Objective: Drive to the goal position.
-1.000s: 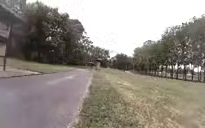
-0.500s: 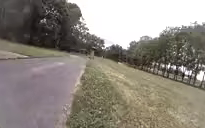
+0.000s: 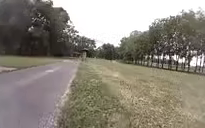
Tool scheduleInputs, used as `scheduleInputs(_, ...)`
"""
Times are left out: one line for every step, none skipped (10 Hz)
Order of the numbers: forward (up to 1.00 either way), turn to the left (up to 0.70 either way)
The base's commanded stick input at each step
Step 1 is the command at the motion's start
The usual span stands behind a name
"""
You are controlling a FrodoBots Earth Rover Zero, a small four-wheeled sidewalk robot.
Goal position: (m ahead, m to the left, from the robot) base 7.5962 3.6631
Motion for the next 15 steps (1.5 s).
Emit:
scheduleInputs(0.70,0.00)
scheduleInputs(0.70,0.00)
scheduleInputs(0.70,0.00)
scheduleInputs(0.70,0.00)
scheduleInputs(0.70,0.00)
scheduleInputs(0.70,0.00)
scheduleInputs(0.70,0.00)
scheduleInputs(0.70,0.00)
scheduleInputs(0.70,0.00)
scheduleInputs(0.70,0.00)
scheduleInputs(0.70,0.00)
scheduleInputs(0.70,0.00)
scheduleInputs(0.70,0.00)
scheduleInputs(0.70,0.00)
scheduleInputs(0.70,0.00)
